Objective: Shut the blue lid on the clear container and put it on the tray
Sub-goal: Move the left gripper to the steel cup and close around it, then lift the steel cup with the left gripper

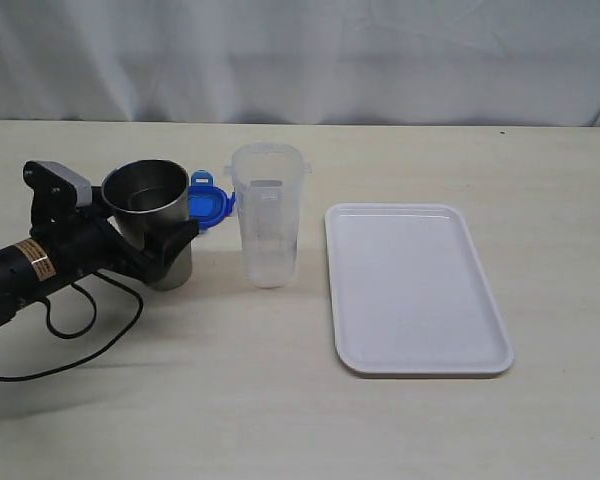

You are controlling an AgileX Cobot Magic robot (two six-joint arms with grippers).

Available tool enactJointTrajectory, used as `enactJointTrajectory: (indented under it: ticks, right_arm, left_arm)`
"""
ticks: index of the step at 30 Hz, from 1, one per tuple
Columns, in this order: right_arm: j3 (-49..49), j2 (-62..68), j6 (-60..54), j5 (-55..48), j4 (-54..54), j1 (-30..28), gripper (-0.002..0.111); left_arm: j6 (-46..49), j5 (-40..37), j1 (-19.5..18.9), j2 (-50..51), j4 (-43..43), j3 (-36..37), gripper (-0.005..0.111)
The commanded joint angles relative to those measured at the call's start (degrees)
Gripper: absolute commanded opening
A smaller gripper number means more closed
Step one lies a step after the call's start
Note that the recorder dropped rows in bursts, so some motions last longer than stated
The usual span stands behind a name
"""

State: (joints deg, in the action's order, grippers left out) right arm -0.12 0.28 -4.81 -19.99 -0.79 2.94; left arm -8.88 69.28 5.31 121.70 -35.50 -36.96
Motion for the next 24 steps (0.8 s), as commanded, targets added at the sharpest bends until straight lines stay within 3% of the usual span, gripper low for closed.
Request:
enactJointTrajectory:
  ticks: [1, 24]
  right_arm:
    - [0.1, -0.3, 0.2, 0.2, -0.2, -0.2, 0.005]
    - [0.1, -0.3, 0.2, 0.2, -0.2, -0.2, 0.005]
  left_arm:
    - [-0.3, 0.7, 0.1, 0.0, -0.4, -0.5, 0.096]
    - [-2.0, 0.7, 0.1, -1.1, -1.8, -0.8, 0.096]
